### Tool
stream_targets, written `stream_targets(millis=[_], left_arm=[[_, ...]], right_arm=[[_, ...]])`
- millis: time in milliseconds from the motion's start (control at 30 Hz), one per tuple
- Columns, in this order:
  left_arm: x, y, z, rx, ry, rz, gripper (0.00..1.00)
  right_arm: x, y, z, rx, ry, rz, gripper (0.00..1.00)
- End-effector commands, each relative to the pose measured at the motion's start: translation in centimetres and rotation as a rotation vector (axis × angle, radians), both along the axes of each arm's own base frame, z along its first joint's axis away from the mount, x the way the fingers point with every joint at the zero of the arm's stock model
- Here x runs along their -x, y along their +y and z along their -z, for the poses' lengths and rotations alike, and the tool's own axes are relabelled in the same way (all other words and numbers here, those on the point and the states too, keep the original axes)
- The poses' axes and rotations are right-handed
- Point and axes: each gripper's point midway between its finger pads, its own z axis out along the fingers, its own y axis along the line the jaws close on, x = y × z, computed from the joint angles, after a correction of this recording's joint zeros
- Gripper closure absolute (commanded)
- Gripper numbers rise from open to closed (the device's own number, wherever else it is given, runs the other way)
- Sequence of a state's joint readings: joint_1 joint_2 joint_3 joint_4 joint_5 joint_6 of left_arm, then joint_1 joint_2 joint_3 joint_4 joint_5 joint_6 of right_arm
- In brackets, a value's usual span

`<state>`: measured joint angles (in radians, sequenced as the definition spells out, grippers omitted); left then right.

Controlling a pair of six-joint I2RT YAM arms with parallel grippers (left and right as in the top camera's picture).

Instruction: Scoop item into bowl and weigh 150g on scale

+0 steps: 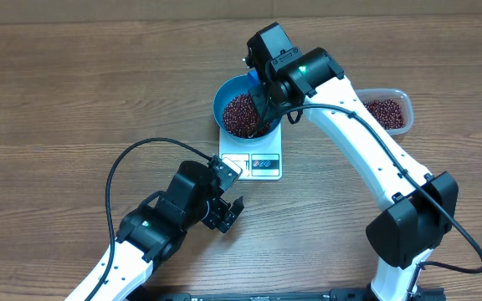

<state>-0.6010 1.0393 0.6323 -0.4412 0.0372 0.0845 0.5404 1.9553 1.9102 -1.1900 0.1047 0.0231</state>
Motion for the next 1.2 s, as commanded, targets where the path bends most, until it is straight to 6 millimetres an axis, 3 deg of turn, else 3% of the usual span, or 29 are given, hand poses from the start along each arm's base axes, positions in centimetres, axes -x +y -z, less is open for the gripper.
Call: stream_targets(millis=[0, 767, 1167], left_arm=[[0.0, 0.3, 0.5, -0.018, 0.003, 0.003, 0.0], [0.0, 0.3, 0.5, -0.018, 0.003, 0.003, 0.0], [0.0, 0.3, 0.5, -0.018, 0.003, 0.003, 0.01]], right_arm=[[-0.3, 0.3, -3.2, -0.06, -0.067, 0.029, 0.96], [0.6, 1.7, -3.1, -0.158, -0.004, 0.035, 0.96], [1.1, 2.0, -4.2, -0.448, 0.168, 0.027, 0.96]])
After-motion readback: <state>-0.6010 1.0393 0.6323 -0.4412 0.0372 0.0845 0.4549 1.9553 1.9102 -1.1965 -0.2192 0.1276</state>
